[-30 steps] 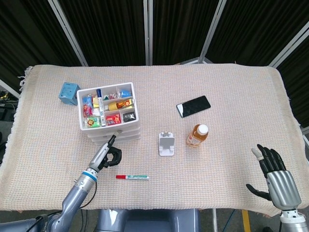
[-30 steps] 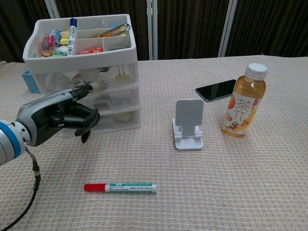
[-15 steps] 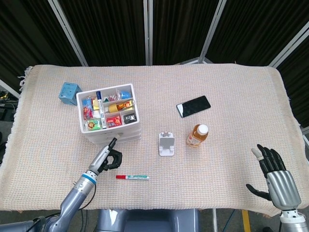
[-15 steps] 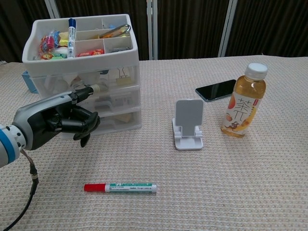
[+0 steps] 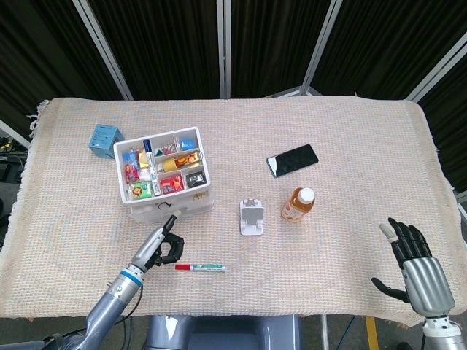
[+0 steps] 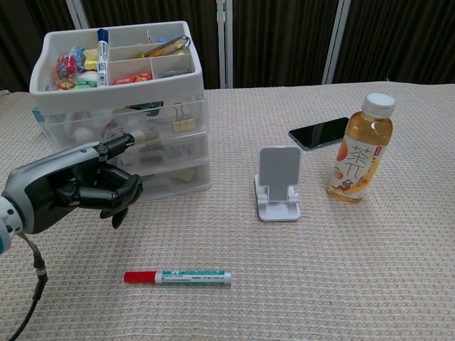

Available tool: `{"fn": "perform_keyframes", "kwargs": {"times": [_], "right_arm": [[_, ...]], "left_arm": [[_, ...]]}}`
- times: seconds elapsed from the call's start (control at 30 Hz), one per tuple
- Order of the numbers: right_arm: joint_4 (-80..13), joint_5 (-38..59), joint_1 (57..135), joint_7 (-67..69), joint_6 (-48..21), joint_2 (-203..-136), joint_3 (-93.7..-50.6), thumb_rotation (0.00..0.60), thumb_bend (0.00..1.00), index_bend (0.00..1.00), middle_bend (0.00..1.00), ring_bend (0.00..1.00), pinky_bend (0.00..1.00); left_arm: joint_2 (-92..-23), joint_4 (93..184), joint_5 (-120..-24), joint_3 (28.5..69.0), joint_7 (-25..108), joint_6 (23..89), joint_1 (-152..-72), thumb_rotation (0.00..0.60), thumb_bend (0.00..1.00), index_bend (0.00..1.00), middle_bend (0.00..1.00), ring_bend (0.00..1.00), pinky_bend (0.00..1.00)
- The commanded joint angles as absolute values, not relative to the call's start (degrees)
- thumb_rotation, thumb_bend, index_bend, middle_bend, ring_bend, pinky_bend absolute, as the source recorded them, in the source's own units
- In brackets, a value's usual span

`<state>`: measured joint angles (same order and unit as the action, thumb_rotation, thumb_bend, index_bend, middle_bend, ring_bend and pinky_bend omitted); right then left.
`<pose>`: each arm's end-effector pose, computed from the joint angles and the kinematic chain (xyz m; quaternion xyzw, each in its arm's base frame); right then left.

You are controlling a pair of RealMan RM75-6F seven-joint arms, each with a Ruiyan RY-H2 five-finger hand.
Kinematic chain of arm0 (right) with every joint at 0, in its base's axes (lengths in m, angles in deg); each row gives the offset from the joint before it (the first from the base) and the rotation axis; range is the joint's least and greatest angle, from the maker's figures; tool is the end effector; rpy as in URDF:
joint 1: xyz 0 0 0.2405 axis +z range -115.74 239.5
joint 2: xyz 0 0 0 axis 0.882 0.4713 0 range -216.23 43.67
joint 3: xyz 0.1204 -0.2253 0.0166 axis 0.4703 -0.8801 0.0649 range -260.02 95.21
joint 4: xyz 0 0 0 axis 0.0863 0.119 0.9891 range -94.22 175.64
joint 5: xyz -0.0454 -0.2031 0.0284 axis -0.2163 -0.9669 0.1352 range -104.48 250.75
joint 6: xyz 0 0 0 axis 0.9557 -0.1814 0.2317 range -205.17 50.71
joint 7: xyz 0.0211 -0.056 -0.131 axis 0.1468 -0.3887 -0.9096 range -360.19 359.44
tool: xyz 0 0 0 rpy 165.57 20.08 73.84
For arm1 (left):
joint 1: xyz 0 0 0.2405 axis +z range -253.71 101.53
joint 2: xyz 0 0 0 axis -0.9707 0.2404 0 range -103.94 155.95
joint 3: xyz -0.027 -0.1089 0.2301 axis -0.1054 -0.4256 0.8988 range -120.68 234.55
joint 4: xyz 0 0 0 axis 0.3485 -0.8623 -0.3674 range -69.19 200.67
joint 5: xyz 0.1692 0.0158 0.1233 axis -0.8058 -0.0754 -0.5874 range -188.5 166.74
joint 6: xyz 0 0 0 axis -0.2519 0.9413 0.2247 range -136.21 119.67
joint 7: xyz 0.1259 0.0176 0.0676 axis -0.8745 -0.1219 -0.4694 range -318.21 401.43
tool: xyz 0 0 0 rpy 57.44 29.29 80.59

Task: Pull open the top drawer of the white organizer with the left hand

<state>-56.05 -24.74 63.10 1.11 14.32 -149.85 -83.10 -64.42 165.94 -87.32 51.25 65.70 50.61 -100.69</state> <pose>-0.2778 -0.1461 0.1521 0.6115 -0.3766 0.4517 0.5294 -0.1496 0.2307 -0.0329 -0.4946 -0.6966 -0.4959 0.1555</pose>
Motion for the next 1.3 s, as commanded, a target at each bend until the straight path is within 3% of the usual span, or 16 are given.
{"fn": "perform_keyframes", "kwargs": {"times": [0.03, 0.87, 1.3], "right_arm": [[-56.0, -24.7, 63.1, 1.1, 14.3, -149.9, -83.1, 0.600, 0.02, 0.00, 0.00, 0.00, 0.00], [-55.7, -24.6, 63.2, -0.1, 13.8, -150.5, -83.2, 0.600, 0.02, 0.00, 0.00, 0.00, 0.00], [-55.8, -24.9, 63.0, -0.7, 14.2, -150.7, -83.2, 0.600, 0.02, 0.00, 0.00, 0.00, 0.00]], "left_arm": [[-64.2, 166.0, -88.1, 51.9, 66.2, 51.0, -100.3, 0.600, 0.73, 0.01, 0.81, 0.79, 0.65], [-62.6, 162.9, -97.2, 58.5, 69.5, 59.0, -95.5, 0.600, 0.73, 0.00, 0.81, 0.79, 0.65], [-58.9, 162.6, -104.2, 60.0, 48.0, 70.8, -90.9, 0.600, 0.73, 0.04, 0.81, 0.79, 0.65]]}}
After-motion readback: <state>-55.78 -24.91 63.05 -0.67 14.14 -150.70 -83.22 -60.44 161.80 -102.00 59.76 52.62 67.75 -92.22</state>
